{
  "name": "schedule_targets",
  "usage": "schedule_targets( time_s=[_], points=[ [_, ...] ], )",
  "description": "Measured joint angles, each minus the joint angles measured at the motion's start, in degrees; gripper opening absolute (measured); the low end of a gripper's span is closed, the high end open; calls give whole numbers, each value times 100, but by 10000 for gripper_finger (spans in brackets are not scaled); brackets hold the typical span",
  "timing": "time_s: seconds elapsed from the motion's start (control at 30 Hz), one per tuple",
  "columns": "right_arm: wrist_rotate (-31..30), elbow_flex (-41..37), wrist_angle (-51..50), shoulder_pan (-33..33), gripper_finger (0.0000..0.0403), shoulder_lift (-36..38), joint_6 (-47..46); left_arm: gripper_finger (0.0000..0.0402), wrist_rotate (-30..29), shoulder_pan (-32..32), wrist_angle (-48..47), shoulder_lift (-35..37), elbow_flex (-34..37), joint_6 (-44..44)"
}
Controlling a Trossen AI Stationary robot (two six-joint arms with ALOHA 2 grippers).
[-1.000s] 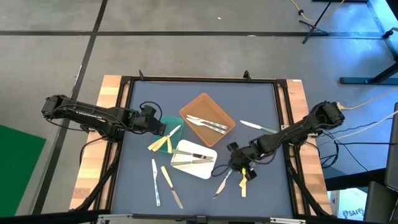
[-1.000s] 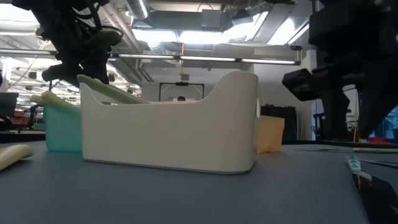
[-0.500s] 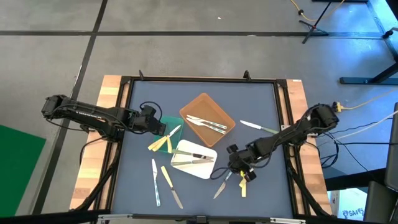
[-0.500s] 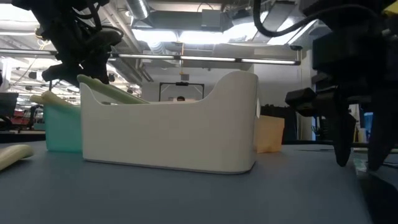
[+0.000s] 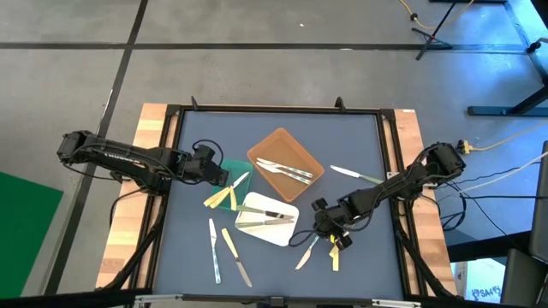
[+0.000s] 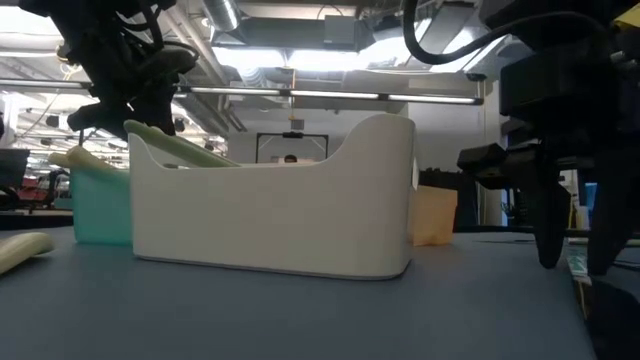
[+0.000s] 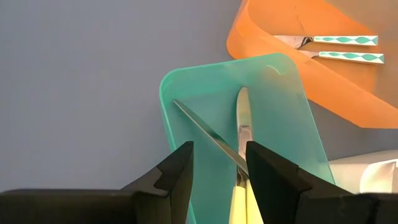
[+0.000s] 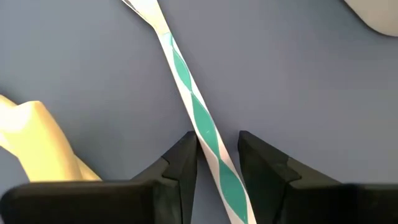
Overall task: Sort silverware by color (type)
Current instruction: Put the blue table knife into the orange bin
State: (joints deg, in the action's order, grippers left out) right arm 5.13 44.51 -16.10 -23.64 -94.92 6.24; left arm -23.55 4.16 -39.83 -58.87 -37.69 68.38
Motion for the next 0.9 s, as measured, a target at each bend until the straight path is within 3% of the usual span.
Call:
schedule_targets(
  time_s=[0.23, 0.6, 0.9],
  points=[
    [2, -7, -11, 2, 106, -9, 1, 141, 0, -2, 0, 2, 0, -2],
    [208, -11, -24, 2, 20, -13, 7, 141, 0, 0, 0, 0, 0, -6],
    [321, -13, -24, 4, 18, -17, 11, 141, 0, -2, 0, 0, 0, -7]
  ],
)
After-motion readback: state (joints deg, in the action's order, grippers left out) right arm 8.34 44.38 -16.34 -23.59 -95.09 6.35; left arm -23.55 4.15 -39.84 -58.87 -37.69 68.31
